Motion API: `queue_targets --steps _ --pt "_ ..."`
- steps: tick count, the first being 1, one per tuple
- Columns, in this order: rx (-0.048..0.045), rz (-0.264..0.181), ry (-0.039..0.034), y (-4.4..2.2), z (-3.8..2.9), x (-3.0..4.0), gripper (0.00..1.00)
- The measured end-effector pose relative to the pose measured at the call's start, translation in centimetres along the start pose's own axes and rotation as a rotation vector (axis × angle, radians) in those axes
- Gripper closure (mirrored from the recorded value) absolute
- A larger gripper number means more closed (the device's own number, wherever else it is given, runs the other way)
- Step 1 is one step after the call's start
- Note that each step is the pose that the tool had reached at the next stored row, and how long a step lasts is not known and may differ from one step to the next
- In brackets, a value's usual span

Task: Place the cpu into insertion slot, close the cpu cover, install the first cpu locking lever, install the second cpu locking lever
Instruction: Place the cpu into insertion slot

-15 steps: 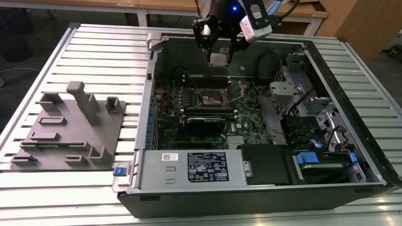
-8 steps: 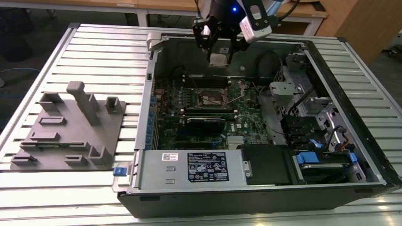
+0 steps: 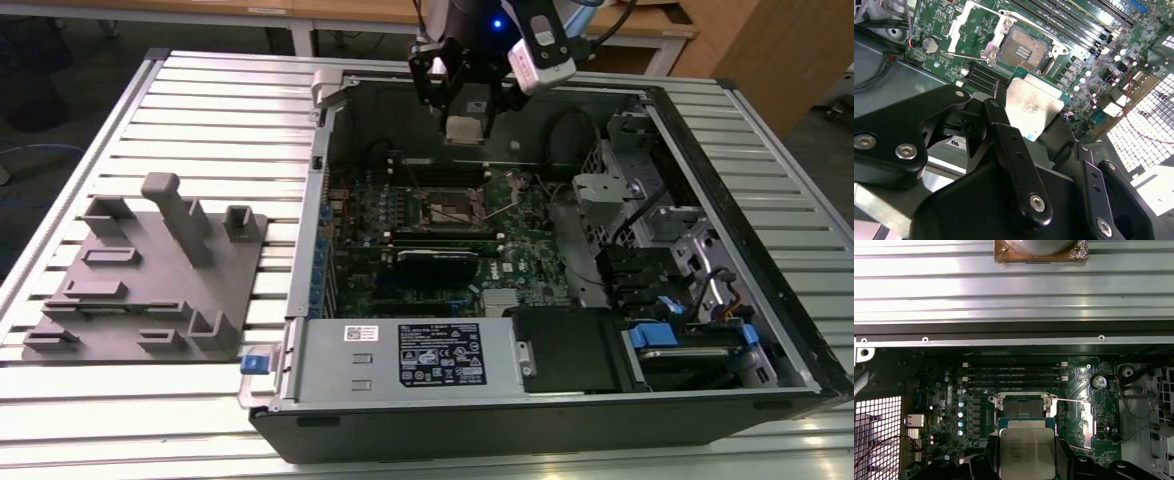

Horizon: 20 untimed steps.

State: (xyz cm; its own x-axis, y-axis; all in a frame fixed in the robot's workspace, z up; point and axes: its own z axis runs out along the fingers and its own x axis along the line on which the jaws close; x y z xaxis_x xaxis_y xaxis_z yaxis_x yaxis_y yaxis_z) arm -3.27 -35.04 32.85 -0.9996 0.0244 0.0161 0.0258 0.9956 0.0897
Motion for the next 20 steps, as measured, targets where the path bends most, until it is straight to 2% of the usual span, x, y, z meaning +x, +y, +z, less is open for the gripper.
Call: queue_targets --steps 20 --pt "-0.0005 0.000 -0.0047 -0.05 0.53 0.06 0.46"
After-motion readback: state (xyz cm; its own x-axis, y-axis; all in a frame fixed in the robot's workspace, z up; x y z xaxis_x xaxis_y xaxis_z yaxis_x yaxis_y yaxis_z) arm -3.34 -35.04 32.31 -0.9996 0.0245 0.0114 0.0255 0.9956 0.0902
